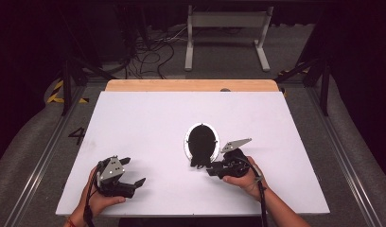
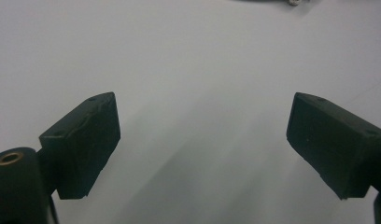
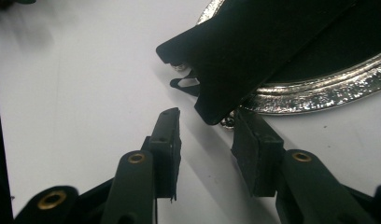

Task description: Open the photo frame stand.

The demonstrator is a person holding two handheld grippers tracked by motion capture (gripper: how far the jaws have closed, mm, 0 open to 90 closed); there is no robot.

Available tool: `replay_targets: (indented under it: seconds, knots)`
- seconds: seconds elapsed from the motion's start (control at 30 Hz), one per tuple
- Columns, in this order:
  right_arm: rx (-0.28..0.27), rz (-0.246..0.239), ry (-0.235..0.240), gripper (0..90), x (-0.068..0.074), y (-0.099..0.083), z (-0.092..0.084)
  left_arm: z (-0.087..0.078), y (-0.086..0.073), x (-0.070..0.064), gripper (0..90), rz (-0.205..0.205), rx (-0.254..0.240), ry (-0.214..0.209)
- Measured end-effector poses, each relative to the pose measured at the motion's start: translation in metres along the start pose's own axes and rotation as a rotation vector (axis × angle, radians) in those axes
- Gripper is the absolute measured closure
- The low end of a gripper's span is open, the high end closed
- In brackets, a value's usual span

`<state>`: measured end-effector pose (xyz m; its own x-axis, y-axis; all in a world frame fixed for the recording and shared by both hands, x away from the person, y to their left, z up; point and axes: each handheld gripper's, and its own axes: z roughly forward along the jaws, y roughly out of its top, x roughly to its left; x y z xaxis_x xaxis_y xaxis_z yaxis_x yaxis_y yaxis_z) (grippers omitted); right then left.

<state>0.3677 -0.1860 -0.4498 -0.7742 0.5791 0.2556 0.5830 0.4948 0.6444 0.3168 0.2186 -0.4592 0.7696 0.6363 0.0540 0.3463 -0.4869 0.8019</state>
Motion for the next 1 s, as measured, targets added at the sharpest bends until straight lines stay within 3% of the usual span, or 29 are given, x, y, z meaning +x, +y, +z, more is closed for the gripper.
replay_targets:
  seconds: [0.23,0.4,0.5,0.53,0.6,0.63,0.87,1.0]
  knots:
    - [-0.029,0.073,0.065,58.7,-0.009,0.001,0.000,0.001,0.001,0.001,10.8,0.004,0.000,-0.008]
    - [-0.060,0.114,0.096,55.0,-0.014,0.001,0.001,0.005,0.000,0.001,11.0,-0.003,0.028,-0.001]
    - [-0.116,0.166,0.154,52.2,-0.018,0.002,0.000,0.008,-0.001,-0.001,11.0,0.004,0.052,-0.002]
    - [-0.116,0.166,0.154,52.2,-0.018,0.002,0.000,0.008,-0.001,-0.001,11.0,0.004,0.052,-0.002]
    - [-0.150,0.219,0.187,52.1,-0.022,0.002,-0.001,0.010,-0.001,-0.001,11.0,0.008,0.057,-0.004]
    - [-0.171,0.273,0.216,53.0,-0.028,0.000,-0.001,0.011,0.000,-0.002,11.2,0.009,0.060,-0.007]
    - [-0.210,0.381,0.263,56.5,-0.037,-0.002,0.005,0.013,0.001,-0.003,11.4,0.020,0.075,-0.007]
    - [-0.213,0.395,0.268,57.8,-0.037,-0.001,0.009,0.016,0.001,-0.004,11.5,0.028,0.082,-0.010]
